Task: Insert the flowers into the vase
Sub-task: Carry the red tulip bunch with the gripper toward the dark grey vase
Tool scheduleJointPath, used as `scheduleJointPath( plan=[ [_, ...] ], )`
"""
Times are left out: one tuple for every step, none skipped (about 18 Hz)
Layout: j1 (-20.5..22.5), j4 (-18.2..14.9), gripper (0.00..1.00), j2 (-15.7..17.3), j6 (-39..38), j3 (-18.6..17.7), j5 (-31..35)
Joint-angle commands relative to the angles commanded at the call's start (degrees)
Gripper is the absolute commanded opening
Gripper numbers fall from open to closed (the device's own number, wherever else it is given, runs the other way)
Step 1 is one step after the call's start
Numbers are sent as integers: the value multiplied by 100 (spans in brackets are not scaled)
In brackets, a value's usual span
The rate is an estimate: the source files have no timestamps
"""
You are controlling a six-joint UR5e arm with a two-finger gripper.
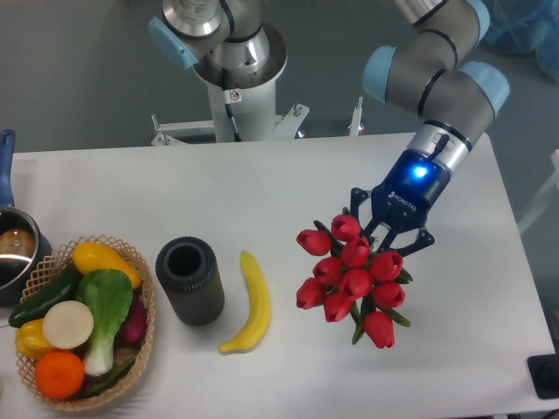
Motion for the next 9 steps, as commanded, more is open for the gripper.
scheduleJointPath(
  plan=[
    [17, 0, 27, 9, 44, -53, 0],
    [9, 0, 27, 35, 123, -123, 0],
    [9, 0, 27, 53, 210, -158, 0],
    [9, -9, 27, 53, 264, -167, 0],
    [0, -9, 27, 61, 255, -167, 0],
    [-9, -9, 27, 62, 255, -159, -17],
    [-9, 17, 27, 62, 264, -159, -44],
    [9, 18, 27, 53, 264, -167, -105],
    [9, 18, 27, 53, 264, -167, -158]
  ],
)
